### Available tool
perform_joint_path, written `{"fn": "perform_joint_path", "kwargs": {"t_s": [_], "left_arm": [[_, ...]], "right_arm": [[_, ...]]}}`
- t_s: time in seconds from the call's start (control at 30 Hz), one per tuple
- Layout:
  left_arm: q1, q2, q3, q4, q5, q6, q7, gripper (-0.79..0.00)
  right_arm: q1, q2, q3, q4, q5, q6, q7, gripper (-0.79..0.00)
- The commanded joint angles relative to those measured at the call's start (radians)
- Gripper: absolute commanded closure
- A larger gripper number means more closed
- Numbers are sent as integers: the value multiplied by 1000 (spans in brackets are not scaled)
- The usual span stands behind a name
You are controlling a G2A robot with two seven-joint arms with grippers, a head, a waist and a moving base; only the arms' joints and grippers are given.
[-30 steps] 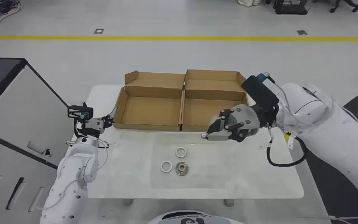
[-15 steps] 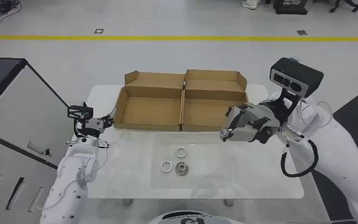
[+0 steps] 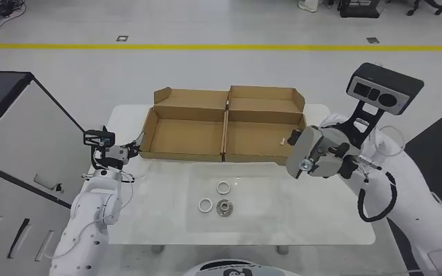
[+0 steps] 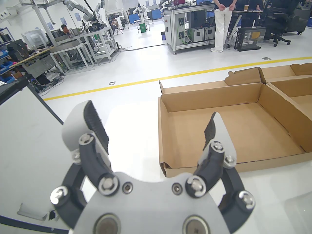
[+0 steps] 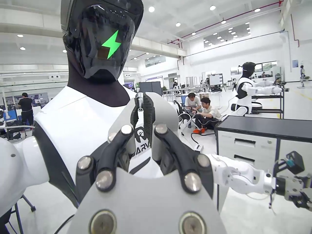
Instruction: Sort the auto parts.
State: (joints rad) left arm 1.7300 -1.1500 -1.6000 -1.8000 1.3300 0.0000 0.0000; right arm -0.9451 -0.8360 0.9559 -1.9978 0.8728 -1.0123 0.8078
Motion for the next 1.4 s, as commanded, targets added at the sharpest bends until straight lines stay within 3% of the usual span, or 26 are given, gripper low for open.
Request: {"fn": "perform_joint_path", "kwargs": {"t_s": [0.0, 0.57, 0.77, 1.1, 1.37], "left_arm": [[0, 0, 0, 0, 0, 0, 0, -785], [0, 0, 0, 0, 0, 0, 0, -785], [0, 0, 0, 0, 0, 0, 0, -785], [0, 0, 0, 0, 0, 0, 0, -785], [0, 0, 0, 0, 0, 0, 0, -785]], "right_arm": [[0, 0, 0, 0, 0, 0, 0, 0], [-8, -2, 5, -9, -8, 19, -21, 0], [-49, -24, -10, -60, 34, 0, -107, 0], [-72, -59, -2, -78, 64, 2, -95, 0], [-94, -70, 35, -78, -28, 84, -93, 0]]}}
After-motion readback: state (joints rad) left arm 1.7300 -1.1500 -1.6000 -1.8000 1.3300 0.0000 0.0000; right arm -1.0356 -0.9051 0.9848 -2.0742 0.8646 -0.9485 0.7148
